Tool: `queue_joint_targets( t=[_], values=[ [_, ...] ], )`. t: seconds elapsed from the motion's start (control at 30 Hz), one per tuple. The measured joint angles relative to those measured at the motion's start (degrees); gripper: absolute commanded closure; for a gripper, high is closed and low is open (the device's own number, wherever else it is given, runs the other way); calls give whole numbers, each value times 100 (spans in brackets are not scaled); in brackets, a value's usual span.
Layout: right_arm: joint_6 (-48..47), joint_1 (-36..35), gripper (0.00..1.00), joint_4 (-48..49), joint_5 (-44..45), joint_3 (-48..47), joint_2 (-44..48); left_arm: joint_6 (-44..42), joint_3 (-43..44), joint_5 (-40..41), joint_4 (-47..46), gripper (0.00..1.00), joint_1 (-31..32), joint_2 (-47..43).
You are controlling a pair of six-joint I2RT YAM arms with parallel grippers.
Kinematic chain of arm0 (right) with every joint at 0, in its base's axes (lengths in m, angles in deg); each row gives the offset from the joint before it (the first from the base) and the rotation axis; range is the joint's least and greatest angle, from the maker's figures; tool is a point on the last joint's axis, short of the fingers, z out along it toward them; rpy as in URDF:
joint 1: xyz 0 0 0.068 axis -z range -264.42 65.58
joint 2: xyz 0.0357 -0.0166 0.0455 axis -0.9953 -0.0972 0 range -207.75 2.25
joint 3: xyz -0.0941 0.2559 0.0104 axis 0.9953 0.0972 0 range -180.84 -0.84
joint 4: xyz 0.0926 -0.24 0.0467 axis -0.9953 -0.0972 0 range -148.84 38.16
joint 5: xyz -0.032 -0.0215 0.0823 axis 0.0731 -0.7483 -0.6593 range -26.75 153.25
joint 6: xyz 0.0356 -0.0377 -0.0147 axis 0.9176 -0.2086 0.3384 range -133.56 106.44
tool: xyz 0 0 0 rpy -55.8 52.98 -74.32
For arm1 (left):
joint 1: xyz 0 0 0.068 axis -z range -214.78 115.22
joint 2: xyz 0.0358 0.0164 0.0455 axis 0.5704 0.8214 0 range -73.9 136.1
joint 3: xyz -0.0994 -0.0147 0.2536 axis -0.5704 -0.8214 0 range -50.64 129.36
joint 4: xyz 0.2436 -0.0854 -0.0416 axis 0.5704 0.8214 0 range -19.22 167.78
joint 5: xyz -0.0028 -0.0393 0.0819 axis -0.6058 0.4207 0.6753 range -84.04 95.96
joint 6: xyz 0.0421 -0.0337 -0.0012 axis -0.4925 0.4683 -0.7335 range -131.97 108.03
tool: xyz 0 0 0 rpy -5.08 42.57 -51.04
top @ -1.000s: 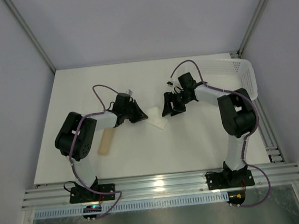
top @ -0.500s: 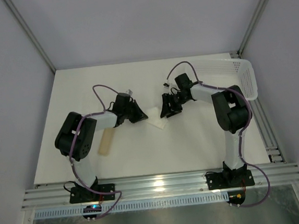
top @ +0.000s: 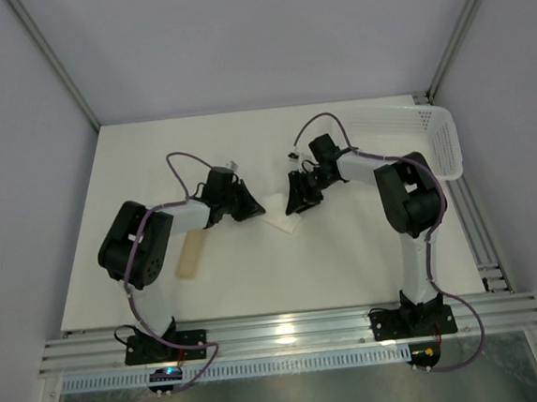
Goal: Place the utensils on the paper napkin and roll it up
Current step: Pick up the utensils from the center of the board.
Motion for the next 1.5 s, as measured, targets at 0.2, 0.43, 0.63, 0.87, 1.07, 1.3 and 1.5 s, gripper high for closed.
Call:
queue_joint_targets(
  t=[0.2, 0.43, 0.63, 0.87, 1.07, 1.3, 1.5],
  values=[
    [-63, 0, 64, 61, -299, -15, -114, -170, 0, -76, 17, 100, -17, -2],
    [-101, 0, 83, 195, -525, -13, -243, -299, 20, -129, 48, 100, -26, -2],
    [70, 15, 96, 474, -715, 160, -271, -332, -2, -129, 59, 100, -28, -42],
    [675, 7, 96, 1250, -957, 769, -81, -424, -177, -142, 249, 94, -28, -282],
    [1091, -57, 96, 1652, -903, 1213, 225, -452, -391, -175, 584, 80, -2, -647],
    [1239, -52, 96, 1825, -807, 1283, 278, -446, -597, -184, 890, 67, -2, -1224],
    [1241, -52, 96, 1862, -726, 1309, 304, -433, -424, -291, 1113, 73, -2, -1392]
  ],
)
